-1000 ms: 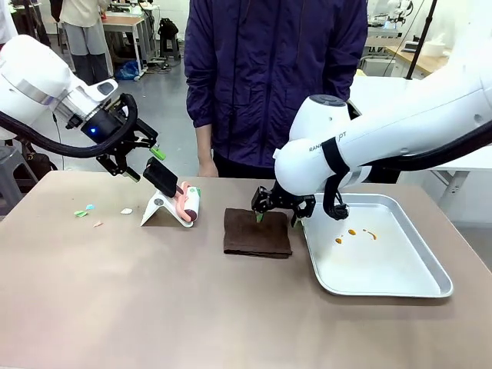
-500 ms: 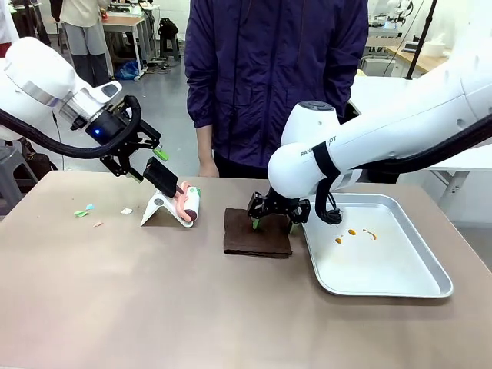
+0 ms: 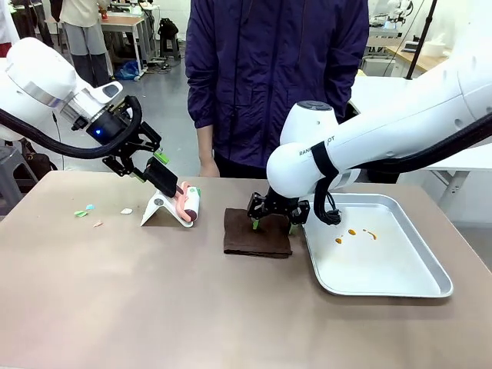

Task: Clean the surface of the table.
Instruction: Hold the Lint Roller with your left hand and the towel with your right hand.

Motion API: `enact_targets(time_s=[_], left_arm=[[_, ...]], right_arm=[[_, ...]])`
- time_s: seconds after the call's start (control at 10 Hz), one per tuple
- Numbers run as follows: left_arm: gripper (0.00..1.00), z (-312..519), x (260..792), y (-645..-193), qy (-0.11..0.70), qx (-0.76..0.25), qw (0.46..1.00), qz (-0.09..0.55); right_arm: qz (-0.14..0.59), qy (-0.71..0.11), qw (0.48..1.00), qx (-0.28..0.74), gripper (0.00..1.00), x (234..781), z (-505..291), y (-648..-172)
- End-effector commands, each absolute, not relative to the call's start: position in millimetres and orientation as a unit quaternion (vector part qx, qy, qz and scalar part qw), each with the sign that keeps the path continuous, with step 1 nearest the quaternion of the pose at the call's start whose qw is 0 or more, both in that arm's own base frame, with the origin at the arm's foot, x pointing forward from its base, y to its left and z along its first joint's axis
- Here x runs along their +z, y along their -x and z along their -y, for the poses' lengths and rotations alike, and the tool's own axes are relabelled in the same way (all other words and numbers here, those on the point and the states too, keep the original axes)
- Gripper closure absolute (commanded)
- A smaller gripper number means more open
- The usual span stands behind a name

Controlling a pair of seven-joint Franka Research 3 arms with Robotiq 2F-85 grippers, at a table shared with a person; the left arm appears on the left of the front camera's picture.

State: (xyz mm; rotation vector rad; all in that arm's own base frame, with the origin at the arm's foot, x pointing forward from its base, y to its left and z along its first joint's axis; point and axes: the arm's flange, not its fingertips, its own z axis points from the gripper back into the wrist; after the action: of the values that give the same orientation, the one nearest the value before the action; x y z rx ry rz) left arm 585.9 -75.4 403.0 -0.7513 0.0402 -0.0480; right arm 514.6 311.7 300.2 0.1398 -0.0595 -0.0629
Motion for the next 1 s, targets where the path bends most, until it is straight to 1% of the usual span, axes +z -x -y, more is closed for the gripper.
enact_targets(time_s=[0.0, 0.1, 0.2, 0.3, 0.4, 0.5, 0.6, 0.9], left_arm=[[0.96, 79.9, 403.3, -585.9, 0.357, -0.031, 0.934, 0.002], [1.00, 80.1, 403.2, -585.8, 0.352, -0.027, 0.936, 0.008], [1.00, 79.4, 403.0, -585.7, 0.351, -0.031, 0.936, 0.008], [1.00, 78.6, 402.9, -585.7, 0.346, -0.030, 0.938, 0.007], [0.95, 79.1, 403.3, -586.0, 0.345, -0.030, 0.938, 0.007], [1.00, 79.5, 403.8, -585.7, 0.343, -0.030, 0.939, 0.006], [1.00, 79.6, 404.5, -585.2, 0.342, -0.031, 0.939, 0.006], [1.00, 79.3, 406.4, -583.9, 0.341, -0.036, 0.939, 0.010]], right_arm=[[0.028, -0.055, 0.997, -0.055, 0.56, 300.9, -320.2, -518.4], [0.026, -0.056, 0.996, -0.056, 0.79, 300.7, -320.7, -518.9], [0.022, -0.058, 0.997, -0.055, 1.00, 300.8, -321.0, -519.4], [0.021, -0.061, 0.996, -0.055, 1.00, 301.2, -321.4, -519.5], [0.021, -0.064, 0.996, -0.056, 1.00, 301.4, -321.9, -520.1], [0.019, -0.065, 0.996, -0.058, 0.94, 300.8, -322.0, -520.9], [0.017, -0.065, 0.996, -0.058, 1.00, 300.5, -322.0, -521.4], [0.014, -0.071, 0.996, -0.060, 1.00, 300.0, -321.9, -522.0]])
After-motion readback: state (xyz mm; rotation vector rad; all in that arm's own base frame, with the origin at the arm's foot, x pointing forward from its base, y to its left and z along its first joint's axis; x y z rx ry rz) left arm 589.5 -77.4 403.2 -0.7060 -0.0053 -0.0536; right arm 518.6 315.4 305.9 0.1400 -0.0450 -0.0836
